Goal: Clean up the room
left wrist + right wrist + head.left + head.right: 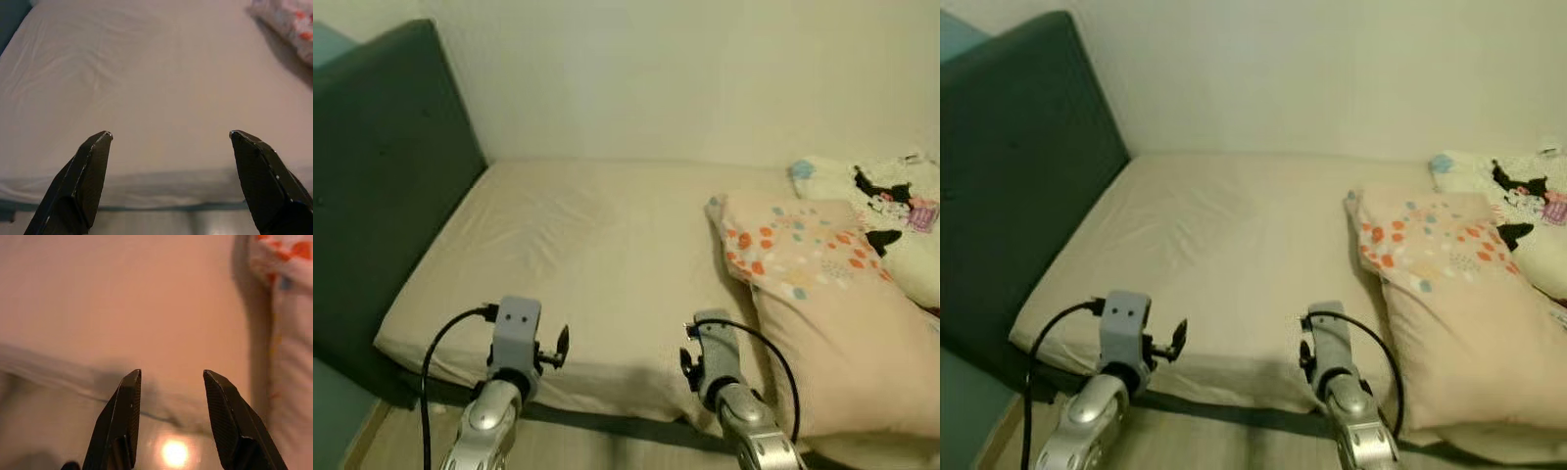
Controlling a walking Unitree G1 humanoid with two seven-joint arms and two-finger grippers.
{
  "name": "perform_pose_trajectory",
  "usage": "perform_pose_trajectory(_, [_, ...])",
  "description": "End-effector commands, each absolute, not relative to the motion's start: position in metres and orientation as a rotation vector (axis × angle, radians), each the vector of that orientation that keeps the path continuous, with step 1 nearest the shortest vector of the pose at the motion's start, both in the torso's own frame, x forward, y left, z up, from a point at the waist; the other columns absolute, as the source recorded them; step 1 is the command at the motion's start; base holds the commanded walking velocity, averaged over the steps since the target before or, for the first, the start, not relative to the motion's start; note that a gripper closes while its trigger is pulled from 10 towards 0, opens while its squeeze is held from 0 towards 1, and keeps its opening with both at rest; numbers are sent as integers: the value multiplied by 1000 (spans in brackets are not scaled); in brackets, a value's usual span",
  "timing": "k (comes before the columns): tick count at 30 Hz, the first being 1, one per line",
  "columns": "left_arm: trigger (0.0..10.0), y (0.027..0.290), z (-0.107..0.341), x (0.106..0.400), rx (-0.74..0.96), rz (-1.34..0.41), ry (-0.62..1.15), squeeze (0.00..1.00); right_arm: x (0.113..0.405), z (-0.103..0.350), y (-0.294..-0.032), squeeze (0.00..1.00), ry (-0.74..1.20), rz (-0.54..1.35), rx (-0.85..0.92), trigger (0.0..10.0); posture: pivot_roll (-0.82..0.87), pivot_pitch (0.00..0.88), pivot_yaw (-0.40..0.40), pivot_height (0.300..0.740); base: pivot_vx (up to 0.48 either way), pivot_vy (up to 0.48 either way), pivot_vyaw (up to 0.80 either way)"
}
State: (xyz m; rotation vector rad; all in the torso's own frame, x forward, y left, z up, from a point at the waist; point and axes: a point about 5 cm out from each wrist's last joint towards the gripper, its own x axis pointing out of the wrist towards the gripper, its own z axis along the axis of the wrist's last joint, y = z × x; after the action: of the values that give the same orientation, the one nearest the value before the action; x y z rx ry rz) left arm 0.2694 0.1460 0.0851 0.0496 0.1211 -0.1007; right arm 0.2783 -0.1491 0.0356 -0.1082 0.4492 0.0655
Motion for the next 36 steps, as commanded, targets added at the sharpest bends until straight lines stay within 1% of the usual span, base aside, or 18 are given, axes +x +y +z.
perform_pose_trajectory(1, [10000,151,78,265,56,-88,155,0,277,34,-141,0,457,86,-100,10000,-70,104,-19,740,0,-349,506])
perform_pose_trajectory(10, [10000,152,78,266,56,-88,153,0,278,34,-140,0,456,87,-100,10000,-70,102,-18,740,0,-352,506])
perform_pose_trajectory(16, [10000,151,79,266,55,-88,153,0,278,34,-143,0,457,64,-68,10000,-70,101,-18,740,0,-352,0])
perform_pose_trajectory(36, [10000,151,79,267,57,-93,153,0,277,33,-141,0,466,55,-47,10000,-68,106,-12,740,0,-345,0])
